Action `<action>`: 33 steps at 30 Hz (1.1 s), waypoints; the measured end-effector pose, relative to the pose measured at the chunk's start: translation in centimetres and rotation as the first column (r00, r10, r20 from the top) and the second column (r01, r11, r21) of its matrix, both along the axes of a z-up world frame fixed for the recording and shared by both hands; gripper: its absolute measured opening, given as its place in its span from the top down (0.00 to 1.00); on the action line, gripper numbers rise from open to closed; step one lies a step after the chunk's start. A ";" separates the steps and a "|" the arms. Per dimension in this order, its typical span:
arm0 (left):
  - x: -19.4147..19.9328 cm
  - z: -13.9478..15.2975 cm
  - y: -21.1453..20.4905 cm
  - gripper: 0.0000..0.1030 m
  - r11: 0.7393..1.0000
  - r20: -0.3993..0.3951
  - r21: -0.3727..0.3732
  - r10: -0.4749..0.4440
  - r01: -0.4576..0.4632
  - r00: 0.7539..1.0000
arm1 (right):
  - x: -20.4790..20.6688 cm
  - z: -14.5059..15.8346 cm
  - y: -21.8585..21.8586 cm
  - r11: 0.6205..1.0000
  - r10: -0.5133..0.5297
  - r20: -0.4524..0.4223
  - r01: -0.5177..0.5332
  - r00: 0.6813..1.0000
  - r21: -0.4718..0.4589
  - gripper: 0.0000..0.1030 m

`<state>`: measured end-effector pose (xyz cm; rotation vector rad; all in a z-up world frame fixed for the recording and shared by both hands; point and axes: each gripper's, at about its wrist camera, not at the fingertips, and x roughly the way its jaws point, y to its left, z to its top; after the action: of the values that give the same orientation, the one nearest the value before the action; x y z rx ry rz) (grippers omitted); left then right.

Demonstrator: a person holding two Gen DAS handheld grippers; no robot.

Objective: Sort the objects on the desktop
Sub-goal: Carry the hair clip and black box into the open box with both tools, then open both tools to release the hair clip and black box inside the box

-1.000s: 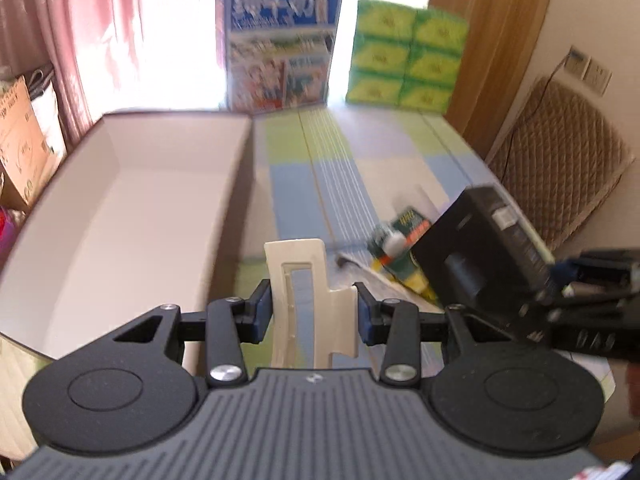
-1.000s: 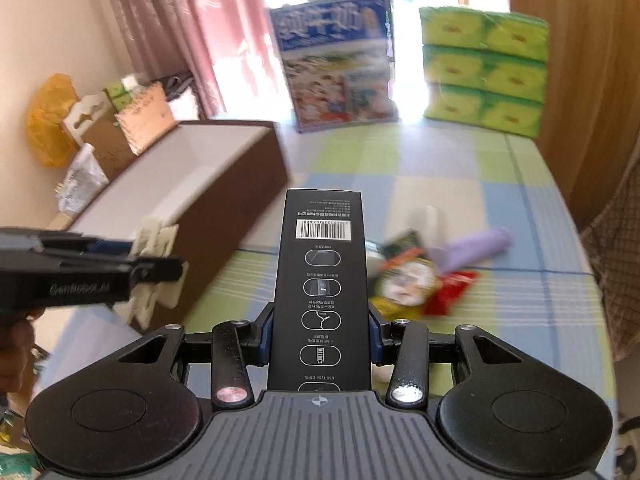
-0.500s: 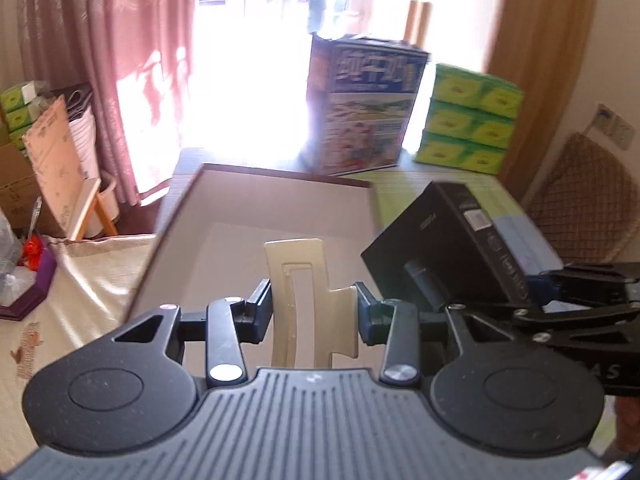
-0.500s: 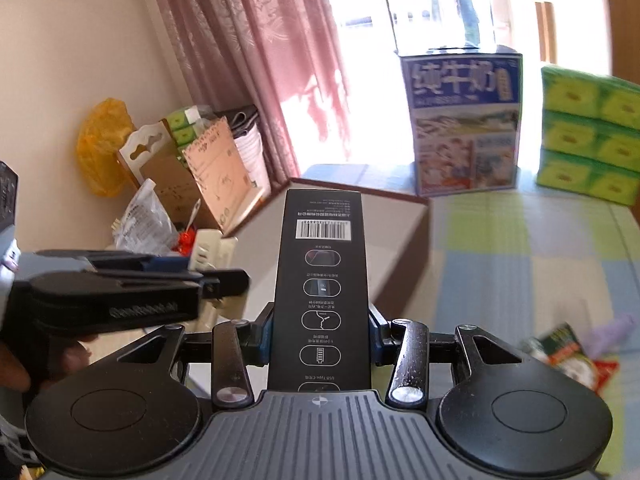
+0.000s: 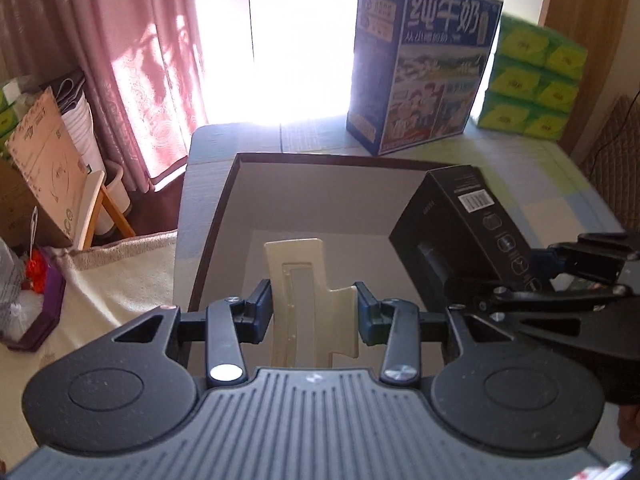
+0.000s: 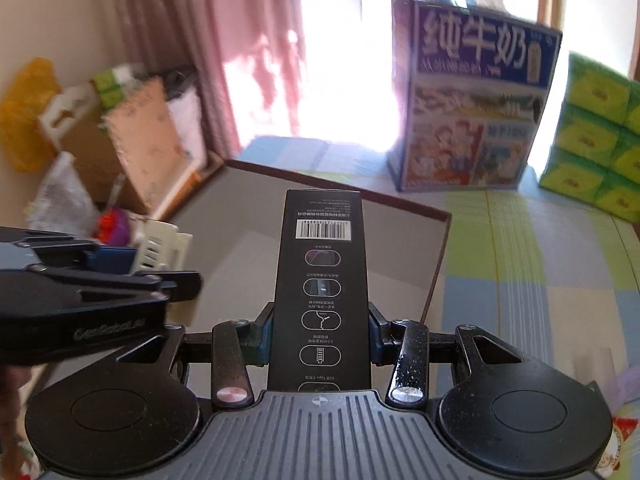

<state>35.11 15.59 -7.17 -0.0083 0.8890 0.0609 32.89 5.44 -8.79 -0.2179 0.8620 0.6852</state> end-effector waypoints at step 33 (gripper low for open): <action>8.0 -4.9 0.3 0.36 0.983 -0.052 0.143 -0.105 0.112 0.993 | 4.2 -2.9 1.9 1.000 -0.015 0.039 0.016 0.999 -0.020 0.56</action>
<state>43.11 15.86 -12.08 0.1787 0.9259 0.0242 37.05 7.29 -11.64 -0.2419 0.8331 0.6559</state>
